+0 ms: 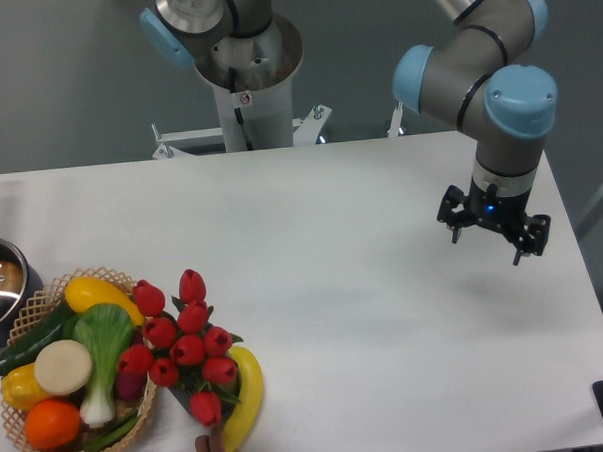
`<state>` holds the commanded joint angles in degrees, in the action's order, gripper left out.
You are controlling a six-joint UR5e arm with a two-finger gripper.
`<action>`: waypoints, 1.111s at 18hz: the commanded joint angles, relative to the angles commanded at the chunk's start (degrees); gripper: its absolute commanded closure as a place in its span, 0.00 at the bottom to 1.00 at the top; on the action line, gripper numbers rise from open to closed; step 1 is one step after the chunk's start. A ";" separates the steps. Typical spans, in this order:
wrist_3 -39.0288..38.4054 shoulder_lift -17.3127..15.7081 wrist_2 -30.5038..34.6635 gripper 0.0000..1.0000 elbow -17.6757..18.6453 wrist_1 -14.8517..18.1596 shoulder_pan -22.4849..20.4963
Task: Pick up the flowers from the vase
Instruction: 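Move the open gripper toward the red tulips in the black vase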
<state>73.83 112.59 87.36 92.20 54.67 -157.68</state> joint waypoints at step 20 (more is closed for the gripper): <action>-4.40 -2.90 -44.18 0.00 7.64 -12.92 10.11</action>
<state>69.43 109.68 43.18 99.84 41.75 -147.57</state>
